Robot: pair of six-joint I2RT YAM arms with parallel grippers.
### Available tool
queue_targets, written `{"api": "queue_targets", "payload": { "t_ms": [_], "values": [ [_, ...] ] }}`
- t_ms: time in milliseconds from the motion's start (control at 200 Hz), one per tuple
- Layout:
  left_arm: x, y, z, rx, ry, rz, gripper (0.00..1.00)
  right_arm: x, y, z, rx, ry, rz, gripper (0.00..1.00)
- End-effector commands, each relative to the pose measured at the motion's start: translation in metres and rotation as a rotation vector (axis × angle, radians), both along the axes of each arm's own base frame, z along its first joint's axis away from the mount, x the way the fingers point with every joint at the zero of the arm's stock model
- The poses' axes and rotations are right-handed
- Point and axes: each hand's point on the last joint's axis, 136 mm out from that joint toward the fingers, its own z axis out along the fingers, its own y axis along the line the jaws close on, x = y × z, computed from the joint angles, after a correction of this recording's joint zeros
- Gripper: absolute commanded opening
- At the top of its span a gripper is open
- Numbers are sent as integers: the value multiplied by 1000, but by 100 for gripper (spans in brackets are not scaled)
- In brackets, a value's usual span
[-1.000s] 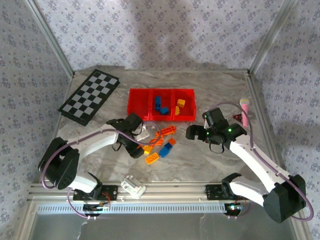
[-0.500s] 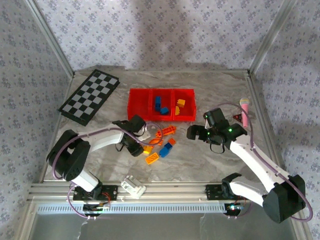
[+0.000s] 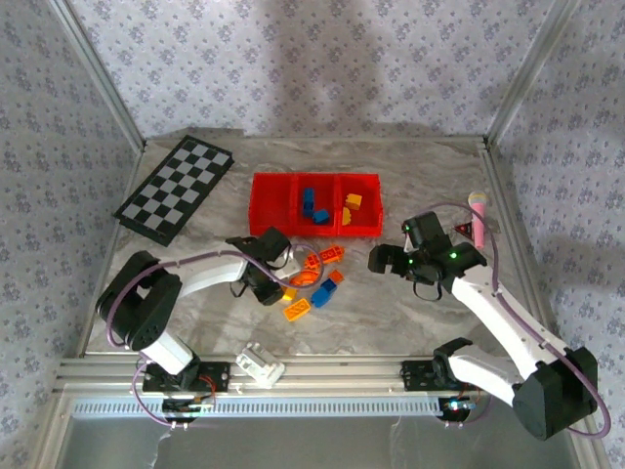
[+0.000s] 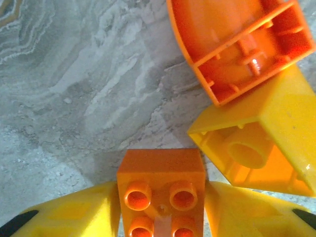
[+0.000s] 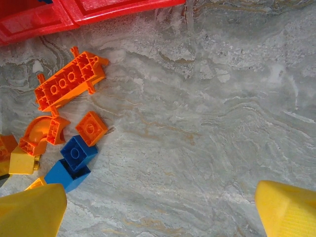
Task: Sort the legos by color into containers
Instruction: Pick up the lego from the middle-left of the table, then place the lego in the container.
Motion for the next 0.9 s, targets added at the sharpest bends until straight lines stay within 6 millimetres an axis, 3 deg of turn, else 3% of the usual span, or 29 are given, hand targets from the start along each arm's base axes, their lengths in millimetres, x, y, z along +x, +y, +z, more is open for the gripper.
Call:
{"api": "queue_targets", "payload": {
  "t_ms": [0, 225, 395, 635, 780, 895],
  "values": [
    [4, 6, -13, 51, -7, -7, 44, -7, -7, -4, -10, 18, -14, 100],
    [9, 12, -8, 72, -49, 10, 32, -9, -13, -3, -7, 13, -37, 100],
    [19, 15, 12, 76, -123, 30, 25, -9, -17, -1, -1, 4, -53, 100],
    [48, 8, 75, -50, -245, 128, 24, -9, -19, -2, 13, 2, -67, 100],
    [84, 8, 117, -142, -301, 222, 24, -8, -19, -2, 22, 0, -74, 100],
    [119, 10, 135, -178, -299, 301, 23, -7, -18, -1, 33, -1, -74, 100]
  ]
}}
